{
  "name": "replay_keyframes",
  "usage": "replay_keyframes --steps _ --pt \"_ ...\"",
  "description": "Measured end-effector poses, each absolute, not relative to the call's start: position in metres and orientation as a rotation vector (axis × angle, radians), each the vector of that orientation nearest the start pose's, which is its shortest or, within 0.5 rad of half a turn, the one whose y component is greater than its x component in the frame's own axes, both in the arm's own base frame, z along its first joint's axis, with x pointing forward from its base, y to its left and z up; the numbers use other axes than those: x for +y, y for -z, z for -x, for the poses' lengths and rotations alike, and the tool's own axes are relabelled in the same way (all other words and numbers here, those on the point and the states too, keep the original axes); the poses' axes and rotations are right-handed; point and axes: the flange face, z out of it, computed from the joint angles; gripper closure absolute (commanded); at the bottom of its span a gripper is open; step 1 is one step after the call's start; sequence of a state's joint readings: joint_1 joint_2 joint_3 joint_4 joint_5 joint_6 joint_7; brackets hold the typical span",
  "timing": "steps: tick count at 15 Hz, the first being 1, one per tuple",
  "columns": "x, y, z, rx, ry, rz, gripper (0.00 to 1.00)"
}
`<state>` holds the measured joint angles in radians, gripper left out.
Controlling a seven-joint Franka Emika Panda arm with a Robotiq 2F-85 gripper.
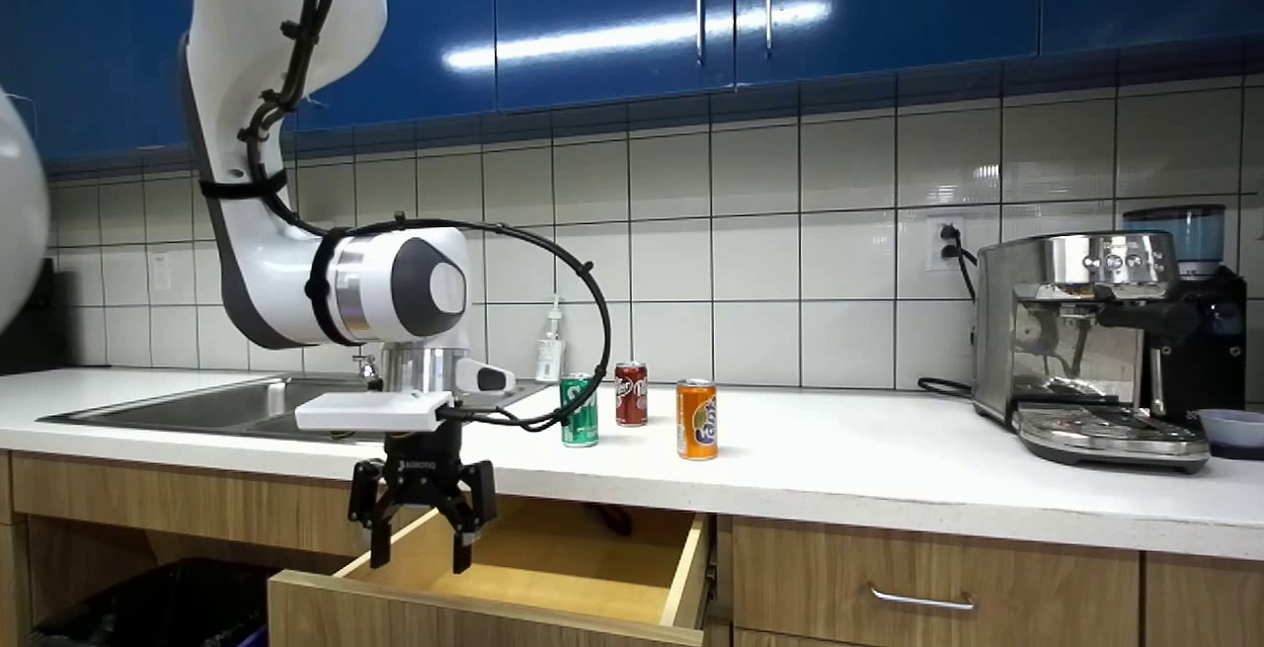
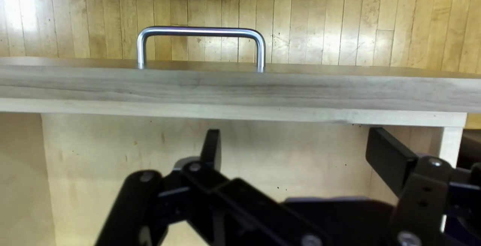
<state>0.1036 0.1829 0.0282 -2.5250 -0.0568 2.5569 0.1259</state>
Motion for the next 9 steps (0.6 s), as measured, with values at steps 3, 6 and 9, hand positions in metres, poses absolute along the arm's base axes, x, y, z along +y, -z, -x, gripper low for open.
replay_keyframes --steps 3,6,9 --pt "0.061 -0.212 -0.449 -0.082 -0.203 3.178 0.00" --pt "0.062 -0.227 -0.460 -0.075 -0.166 3.185 0.00" --pt "0.062 -0.242 -0.471 -0.069 -0.122 3.189 0.00"
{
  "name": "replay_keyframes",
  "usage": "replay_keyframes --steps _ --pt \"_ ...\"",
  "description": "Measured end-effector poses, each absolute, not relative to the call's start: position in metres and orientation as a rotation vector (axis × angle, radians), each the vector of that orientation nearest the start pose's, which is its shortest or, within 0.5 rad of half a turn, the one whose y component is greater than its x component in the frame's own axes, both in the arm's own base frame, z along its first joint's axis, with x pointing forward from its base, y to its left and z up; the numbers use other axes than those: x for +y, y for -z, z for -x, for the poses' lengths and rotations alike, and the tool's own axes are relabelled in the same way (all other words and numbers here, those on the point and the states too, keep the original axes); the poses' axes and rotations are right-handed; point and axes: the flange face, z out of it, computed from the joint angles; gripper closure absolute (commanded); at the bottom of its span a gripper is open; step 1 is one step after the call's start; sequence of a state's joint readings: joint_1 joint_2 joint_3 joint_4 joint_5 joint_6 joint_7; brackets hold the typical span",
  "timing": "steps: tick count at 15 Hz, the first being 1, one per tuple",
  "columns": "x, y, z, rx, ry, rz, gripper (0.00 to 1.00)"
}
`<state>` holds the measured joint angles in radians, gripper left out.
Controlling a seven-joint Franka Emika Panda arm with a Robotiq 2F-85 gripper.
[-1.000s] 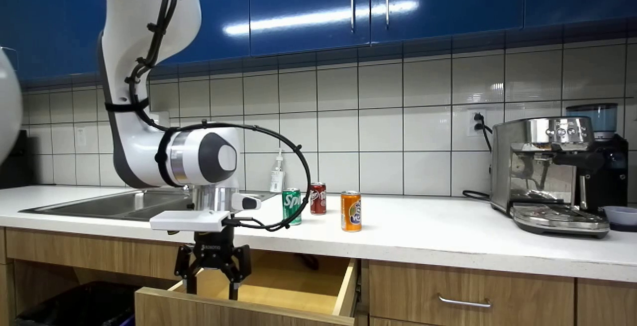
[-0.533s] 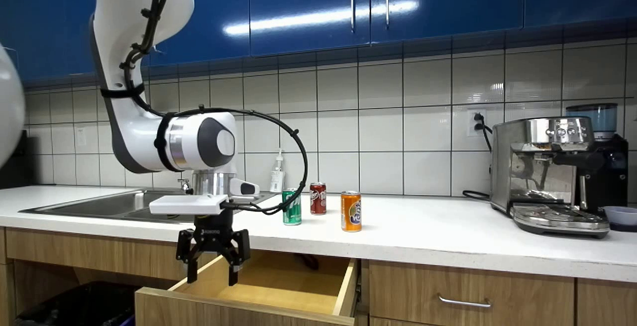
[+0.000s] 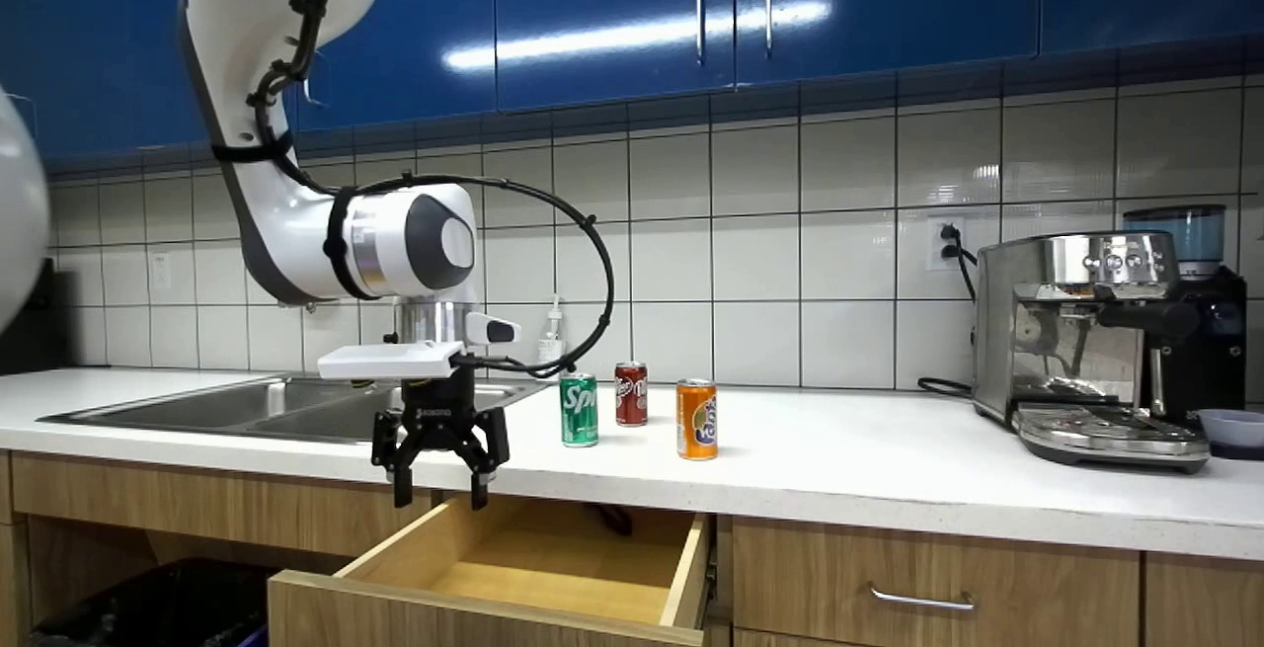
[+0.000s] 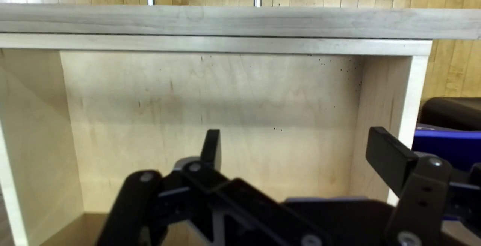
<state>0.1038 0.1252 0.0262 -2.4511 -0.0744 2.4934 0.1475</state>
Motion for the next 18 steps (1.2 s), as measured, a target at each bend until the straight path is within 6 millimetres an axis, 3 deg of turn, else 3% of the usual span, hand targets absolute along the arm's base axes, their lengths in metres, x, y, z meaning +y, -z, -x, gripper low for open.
replay_keyframes --steps 18 --pt "0.030 -0.305 -0.531 0.039 0.134 3.190 0.00"
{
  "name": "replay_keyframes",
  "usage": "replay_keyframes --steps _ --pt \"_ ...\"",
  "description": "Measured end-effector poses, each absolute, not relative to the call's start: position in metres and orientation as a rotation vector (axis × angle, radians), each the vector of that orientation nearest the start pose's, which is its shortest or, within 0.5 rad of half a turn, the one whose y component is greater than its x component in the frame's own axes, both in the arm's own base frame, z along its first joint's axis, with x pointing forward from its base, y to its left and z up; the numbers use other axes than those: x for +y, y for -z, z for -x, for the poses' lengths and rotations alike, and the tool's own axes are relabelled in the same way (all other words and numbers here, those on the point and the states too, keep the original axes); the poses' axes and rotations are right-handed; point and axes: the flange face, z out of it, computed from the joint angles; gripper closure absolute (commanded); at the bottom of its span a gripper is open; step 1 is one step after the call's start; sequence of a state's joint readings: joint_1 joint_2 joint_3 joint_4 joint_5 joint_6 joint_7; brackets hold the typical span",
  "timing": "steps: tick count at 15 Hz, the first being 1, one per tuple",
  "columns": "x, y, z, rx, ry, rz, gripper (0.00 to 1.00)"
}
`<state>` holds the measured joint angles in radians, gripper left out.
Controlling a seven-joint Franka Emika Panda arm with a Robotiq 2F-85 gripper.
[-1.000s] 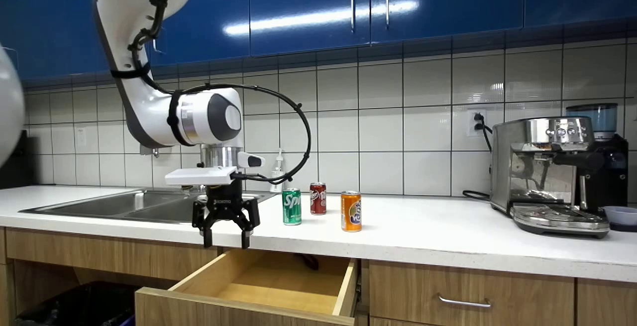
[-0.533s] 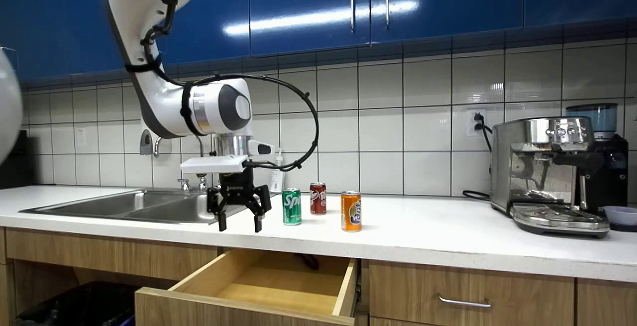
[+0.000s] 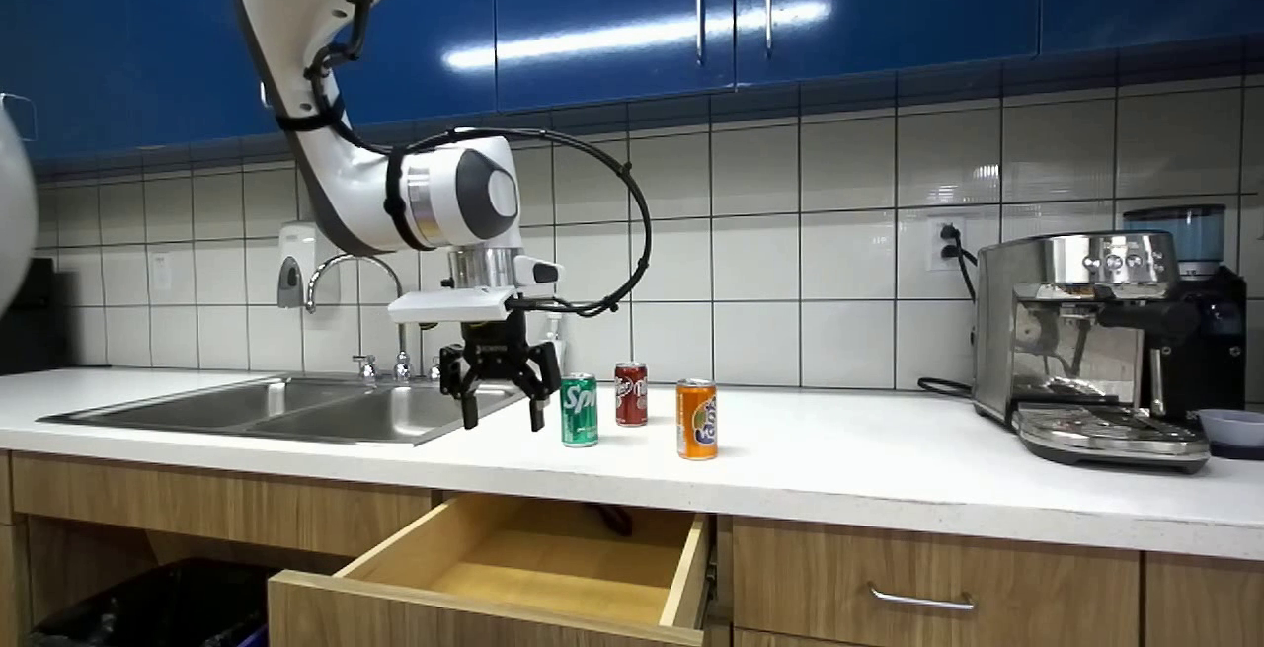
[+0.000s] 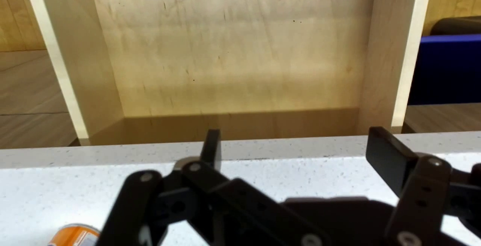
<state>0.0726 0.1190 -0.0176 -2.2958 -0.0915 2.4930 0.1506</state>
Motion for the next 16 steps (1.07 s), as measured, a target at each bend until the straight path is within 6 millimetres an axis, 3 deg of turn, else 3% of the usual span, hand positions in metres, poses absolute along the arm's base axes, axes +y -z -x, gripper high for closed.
replay_keyframes --steps 9,16 --pt "0.016 -0.327 -0.556 0.079 0.247 3.182 0.00" --pt "0.010 -0.318 -0.580 0.080 0.264 3.194 0.00"
